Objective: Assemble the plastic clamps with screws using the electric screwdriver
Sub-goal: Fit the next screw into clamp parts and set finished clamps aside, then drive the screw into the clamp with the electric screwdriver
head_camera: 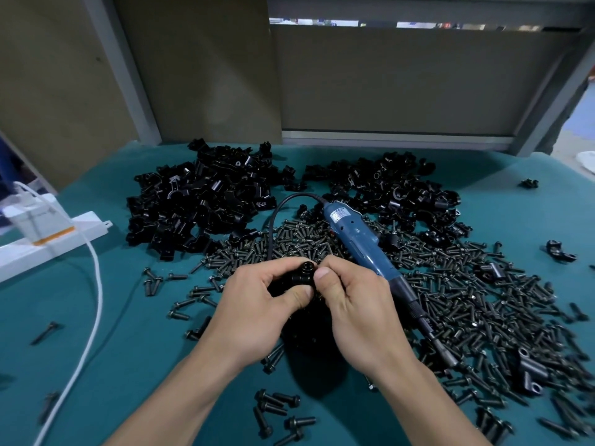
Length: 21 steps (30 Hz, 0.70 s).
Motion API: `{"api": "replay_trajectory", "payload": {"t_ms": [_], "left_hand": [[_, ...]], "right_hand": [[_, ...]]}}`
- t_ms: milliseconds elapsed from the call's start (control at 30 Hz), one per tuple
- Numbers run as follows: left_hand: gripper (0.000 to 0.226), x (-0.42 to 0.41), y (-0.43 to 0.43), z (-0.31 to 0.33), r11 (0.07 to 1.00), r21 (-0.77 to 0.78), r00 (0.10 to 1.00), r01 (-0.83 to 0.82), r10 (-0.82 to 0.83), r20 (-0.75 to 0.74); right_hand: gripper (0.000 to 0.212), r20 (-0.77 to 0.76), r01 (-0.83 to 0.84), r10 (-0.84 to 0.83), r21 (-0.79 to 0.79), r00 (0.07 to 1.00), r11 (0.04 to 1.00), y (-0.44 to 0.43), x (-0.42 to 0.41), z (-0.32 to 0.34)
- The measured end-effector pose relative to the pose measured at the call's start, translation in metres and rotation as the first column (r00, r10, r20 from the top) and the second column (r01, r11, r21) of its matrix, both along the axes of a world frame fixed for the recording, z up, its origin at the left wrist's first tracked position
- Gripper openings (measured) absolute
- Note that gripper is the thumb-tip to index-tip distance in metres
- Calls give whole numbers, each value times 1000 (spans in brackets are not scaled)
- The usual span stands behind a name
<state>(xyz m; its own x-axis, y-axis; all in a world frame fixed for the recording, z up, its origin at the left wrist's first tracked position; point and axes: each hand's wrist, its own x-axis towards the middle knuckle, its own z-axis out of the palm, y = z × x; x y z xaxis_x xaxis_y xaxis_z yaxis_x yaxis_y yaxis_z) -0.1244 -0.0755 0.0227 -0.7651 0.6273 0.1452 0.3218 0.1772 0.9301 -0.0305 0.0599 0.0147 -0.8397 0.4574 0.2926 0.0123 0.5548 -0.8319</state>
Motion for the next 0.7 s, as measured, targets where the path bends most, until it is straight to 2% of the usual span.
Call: {"api": "replay_trajectory", "payload": {"t_ms": [167,267,367,467,533,567,633,700], "left_hand": [[38,0,0,0,985,-133,994,110,-111,-1],[27,-1,-1,0,986,-119,993,116,-117,2],[32,1,1,0,991,-94,995,100,-98,26],[41,-1,0,-2,997,-75,998,23,-18,66],[36,-4,-1,-4,997,-74,995,-19,26,99],[33,-5,-1,-5,996,-78,993,-35,44,109],[25,-6,-2,-5,995,-86,993,-60,68,98],[19,-6,-3,-4,994,-79,994,-75,80,72]], "right_hand": [[36,-5,-23,22,-23,1000,999,-1,1,3],[37,14,-14,14,-9,1000,1000,-4,1,5],[38,52,1,-1,-15,999,1000,-4,3,11],[27,23,153,-155,60,988,986,6,7,21],[7,34,298,-311,204,950,932,19,5,30],[9,91,338,-384,321,919,885,24,2,34],[41,286,269,-482,552,828,789,34,-8,34],[58,451,191,-511,584,732,789,37,-22,34]]}}
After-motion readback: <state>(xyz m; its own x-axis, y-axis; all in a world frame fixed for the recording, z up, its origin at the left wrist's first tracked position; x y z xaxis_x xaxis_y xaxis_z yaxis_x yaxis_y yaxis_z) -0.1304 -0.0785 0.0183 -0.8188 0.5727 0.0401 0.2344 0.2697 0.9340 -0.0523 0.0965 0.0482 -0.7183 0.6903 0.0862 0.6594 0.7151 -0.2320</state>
